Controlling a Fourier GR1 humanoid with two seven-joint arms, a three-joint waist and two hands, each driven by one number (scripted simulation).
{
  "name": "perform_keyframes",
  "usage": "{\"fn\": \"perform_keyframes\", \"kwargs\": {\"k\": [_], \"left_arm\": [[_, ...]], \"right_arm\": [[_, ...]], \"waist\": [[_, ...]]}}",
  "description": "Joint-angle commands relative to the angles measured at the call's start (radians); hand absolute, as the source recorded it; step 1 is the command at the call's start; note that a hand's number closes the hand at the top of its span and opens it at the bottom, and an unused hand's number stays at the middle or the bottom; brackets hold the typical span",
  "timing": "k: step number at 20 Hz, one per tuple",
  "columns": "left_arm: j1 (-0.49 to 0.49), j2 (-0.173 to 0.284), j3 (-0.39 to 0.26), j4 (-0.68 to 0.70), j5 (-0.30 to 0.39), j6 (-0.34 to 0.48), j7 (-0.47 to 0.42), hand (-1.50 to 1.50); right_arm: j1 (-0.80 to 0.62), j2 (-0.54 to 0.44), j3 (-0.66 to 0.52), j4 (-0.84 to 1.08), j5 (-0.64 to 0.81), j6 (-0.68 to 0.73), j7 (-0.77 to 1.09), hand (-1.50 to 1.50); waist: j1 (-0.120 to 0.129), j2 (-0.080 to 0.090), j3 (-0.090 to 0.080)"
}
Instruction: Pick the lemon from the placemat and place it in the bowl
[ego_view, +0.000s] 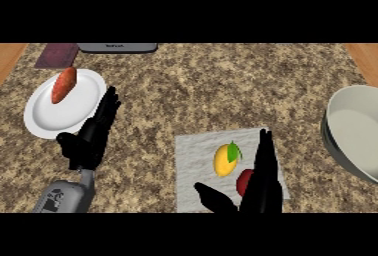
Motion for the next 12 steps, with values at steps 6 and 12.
{"fn": "perform_keyframes", "kwargs": {"k": [6, 12], "left_arm": [[0.04, -0.004, 0.004, -0.067, -0.013, -0.007, 0.031, 0.0], [0.012, -0.004, -0.003, -0.082, -0.025, -0.009, 0.087, 0.0]], "right_arm": [[0.039, 0.007, 0.038, -0.004, -0.002, -0.18, 0.1, -1.5], [-0.005, 0.007, 0.039, 0.038, -0.046, -0.243, 0.128, -1.5]], "waist": [[0.003, -0.001, 0.001], [0.006, -0.001, 0.001]]}}
